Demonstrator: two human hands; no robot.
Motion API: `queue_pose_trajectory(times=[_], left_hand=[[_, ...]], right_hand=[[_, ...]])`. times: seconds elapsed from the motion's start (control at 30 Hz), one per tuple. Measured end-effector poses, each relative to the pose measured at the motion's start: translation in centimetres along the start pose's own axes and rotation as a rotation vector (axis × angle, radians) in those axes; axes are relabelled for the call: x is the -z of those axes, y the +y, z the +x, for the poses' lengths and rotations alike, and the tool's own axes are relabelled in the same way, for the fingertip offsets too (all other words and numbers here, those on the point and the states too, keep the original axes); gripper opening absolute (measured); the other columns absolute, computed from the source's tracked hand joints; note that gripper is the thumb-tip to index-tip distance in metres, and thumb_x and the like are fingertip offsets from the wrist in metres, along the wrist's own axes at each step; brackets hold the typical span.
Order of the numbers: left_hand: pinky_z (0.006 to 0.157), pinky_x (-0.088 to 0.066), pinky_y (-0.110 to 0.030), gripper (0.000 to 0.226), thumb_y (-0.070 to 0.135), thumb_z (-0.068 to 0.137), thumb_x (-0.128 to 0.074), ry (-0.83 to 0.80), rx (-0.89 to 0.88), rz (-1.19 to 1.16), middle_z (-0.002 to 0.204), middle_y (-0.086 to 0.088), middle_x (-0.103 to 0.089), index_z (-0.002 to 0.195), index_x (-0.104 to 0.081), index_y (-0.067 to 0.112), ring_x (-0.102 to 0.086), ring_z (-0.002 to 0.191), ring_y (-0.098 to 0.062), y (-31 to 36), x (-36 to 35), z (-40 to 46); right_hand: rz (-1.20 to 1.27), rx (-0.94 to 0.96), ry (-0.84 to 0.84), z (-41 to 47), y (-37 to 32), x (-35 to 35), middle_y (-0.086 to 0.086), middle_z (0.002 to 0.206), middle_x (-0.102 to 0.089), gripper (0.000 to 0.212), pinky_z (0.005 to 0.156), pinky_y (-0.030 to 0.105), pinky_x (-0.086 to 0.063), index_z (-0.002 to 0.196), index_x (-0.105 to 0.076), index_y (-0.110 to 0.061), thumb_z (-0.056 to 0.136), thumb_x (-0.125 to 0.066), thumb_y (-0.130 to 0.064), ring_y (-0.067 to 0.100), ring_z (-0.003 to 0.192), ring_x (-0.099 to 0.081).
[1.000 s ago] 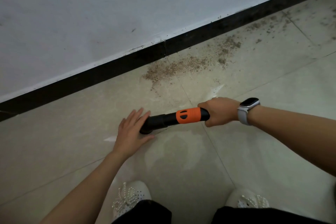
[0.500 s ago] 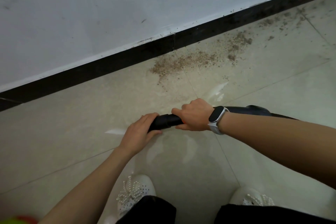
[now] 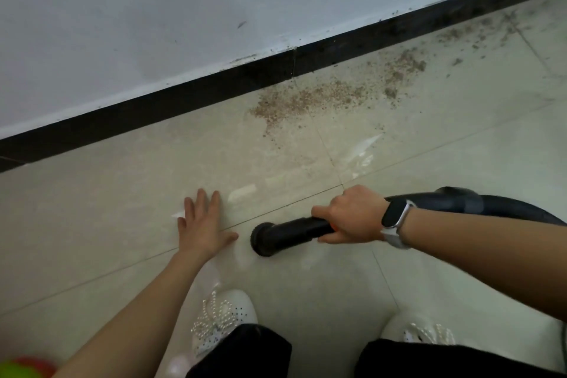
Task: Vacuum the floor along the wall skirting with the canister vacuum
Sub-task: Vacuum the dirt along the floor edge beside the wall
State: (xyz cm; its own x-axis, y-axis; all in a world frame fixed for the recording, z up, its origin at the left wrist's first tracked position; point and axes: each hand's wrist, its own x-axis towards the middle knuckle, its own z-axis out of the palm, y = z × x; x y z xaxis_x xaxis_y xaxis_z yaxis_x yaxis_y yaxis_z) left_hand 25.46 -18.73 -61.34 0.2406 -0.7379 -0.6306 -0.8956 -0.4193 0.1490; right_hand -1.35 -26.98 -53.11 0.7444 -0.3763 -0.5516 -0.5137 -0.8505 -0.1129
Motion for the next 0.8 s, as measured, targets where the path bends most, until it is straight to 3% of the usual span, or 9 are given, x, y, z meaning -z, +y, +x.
queue_pose_trajectory(times=[0.2, 0.4, 0.5, 0.63, 0.8], left_hand=[[0.115, -0.015, -0.05, 0.097, 0.042, 0.08, -0.07, 0.007, 0.026, 0.008, 0.159, -0.004, 0.013, 0.151, -0.005, 0.024, 0.01, 0.145, -0.031, 0.3, 0.2, 0.0], [0.113, -0.014, -0.056, 0.09, 0.043, 0.078, -0.07, 0.005, 0.133, -0.034, 0.158, -0.002, 0.008, 0.146, -0.014, 0.027, 0.006, 0.145, -0.03, 2.4, 0.8, 0.7], [0.113, -0.015, -0.055, 0.085, 0.041, 0.078, -0.07, 0.01, 0.096, -0.079, 0.157, -0.003, 0.005, 0.144, -0.018, 0.024, 0.004, 0.145, -0.03, 4.3, 0.9, 1.1], [0.112, -0.022, -0.049, 0.08, 0.033, 0.082, -0.068, 0.013, 0.026, -0.124, 0.158, -0.003, 0.001, 0.145, -0.019, 0.023, 0.001, 0.145, -0.029, 5.0, 0.8, 1.5], [0.112, -0.025, -0.046, 0.075, 0.031, 0.087, -0.063, 0.076, 0.004, -0.051, 0.158, -0.002, -0.003, 0.148, -0.02, 0.025, -0.001, 0.145, -0.027, 2.3, 0.3, 1.1]], right_hand=[[-0.106, -0.275, 0.066, -2.7, 6.1, 0.2, 0.004, 0.102, -0.066, 0.046, 0.064, 0.027, -0.034, 0.122, -0.044, -0.026, 0.092, -0.037, -0.06, 0.028, 0.091, -0.064], [-0.04, -0.163, 0.025, -2.6, 3.8, -0.8, 0.004, 0.099, -0.065, 0.046, 0.063, 0.028, -0.034, 0.122, -0.044, -0.024, 0.093, -0.037, -0.059, 0.027, 0.086, -0.063], [-0.008, -0.338, 0.048, -3.3, 7.2, -0.2, 0.005, 0.098, -0.065, 0.045, 0.063, 0.028, -0.034, 0.121, -0.044, -0.025, 0.093, -0.038, -0.059, 0.027, 0.087, -0.062], [0.004, -0.542, 0.111, -4.5, 10.3, 0.4, 0.004, 0.084, -0.059, 0.046, 0.062, 0.028, -0.038, 0.121, -0.048, -0.024, 0.093, -0.04, -0.059, 0.026, 0.074, -0.055], [0.086, -0.313, 0.048, -2.3, 6.2, -0.2, 0.006, 0.097, -0.065, 0.045, 0.063, 0.028, -0.034, 0.121, -0.045, -0.024, 0.093, -0.04, -0.059, 0.027, 0.085, -0.061]])
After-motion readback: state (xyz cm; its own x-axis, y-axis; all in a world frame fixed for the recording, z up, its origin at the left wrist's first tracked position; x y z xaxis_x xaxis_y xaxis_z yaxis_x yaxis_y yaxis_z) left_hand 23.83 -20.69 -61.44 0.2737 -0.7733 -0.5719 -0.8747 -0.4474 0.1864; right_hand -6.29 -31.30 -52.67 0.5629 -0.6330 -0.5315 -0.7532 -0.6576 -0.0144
